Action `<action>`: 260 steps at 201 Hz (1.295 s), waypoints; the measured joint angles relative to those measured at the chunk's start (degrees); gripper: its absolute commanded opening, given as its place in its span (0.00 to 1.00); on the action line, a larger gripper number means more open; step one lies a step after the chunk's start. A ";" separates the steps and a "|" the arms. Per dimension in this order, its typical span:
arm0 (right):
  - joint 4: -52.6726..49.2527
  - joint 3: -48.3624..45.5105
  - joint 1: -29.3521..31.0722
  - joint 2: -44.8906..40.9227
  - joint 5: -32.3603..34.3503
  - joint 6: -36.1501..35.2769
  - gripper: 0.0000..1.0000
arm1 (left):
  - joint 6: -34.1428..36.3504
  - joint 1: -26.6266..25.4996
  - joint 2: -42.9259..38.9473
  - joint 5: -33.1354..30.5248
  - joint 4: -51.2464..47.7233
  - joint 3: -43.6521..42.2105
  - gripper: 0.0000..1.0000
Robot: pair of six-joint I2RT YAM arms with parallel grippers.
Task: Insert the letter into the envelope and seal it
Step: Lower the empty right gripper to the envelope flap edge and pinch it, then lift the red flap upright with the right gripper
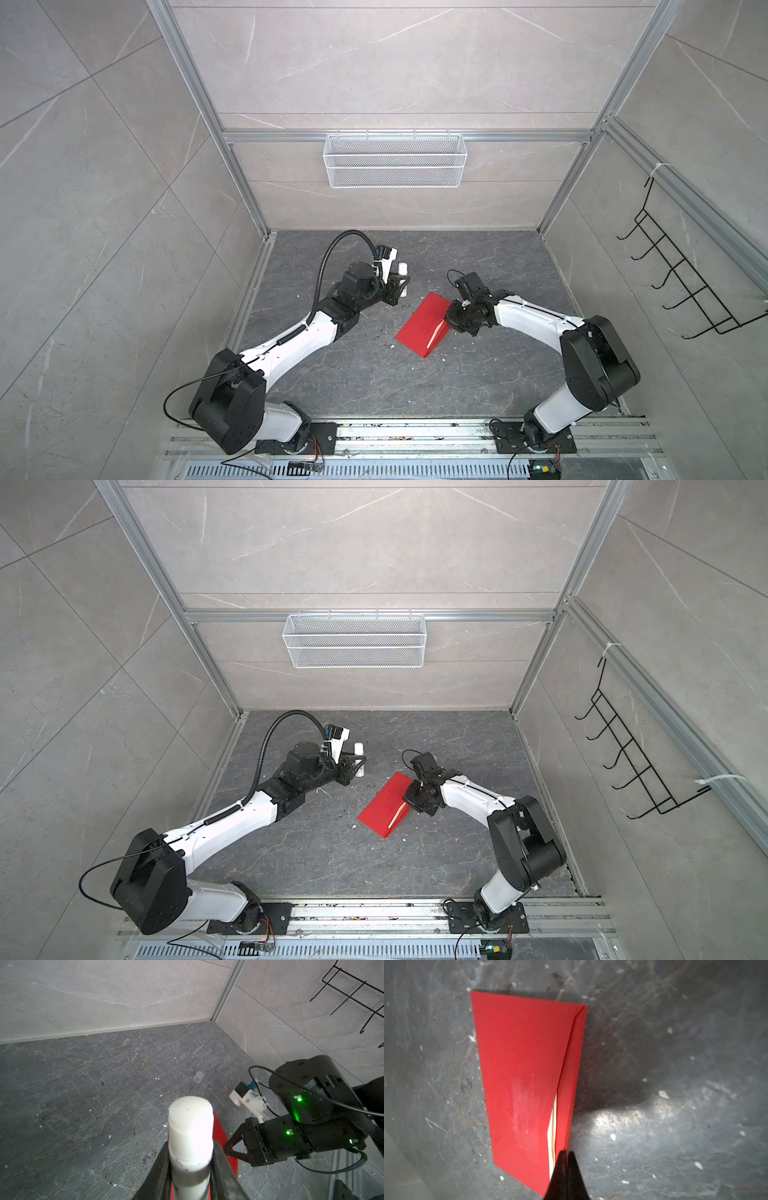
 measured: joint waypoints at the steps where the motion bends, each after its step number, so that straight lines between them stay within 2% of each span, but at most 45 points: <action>1: -0.11 0.20 -0.02 0.07 0.00 -0.33 0.00 | 0.00 0.00 0.00 -0.02 0.00 0.00 0.00; 65: -10.40 17.64 -1.88 8.09 -2.56 -25.24 0.00 | 0.00 0.00 -0.02 -0.33 -0.02 -1.09 0.00; 80: -12.07 20.46 -2.97 10.49 -4.07 -29.33 0.00 | 0.00 0.00 -0.02 -0.46 -0.04 -1.49 0.00; 112: -13.97 25.20 -5.22 15.39 -7.85 -35.23 0.10 | 0.00 0.00 -0.02 -0.57 0.04 -2.36 0.00; 135: -14.10 26.93 -5.62 17.38 -10.21 -37.18 0.14 | -0.04 0.00 0.02 -0.63 0.66 -2.91 0.00; 159: -14.01 28.46 -5.60 19.26 -12.28 -38.51 0.28 | -0.24 0.00 0.92 -0.76 1.95 -3.15 0.00; 193: -13.05 29.14 -5.77 19.91 -15.06 -39.06 0.41 | -0.94 0.00 4.17 -1.60 4.00 -3.32 0.00; 224: -8.11 24.30 -6.86 15.82 -16.02 -38.34 0.39 | -1.84 0.00 8.00 -1.99 5.84 -3.72 0.00; 260: -2.75 16.63 -10.29 7.02 -15.45 -35.17 0.27 | -3.02 0.00 12.20 -2.03 7.98 -4.44 0.00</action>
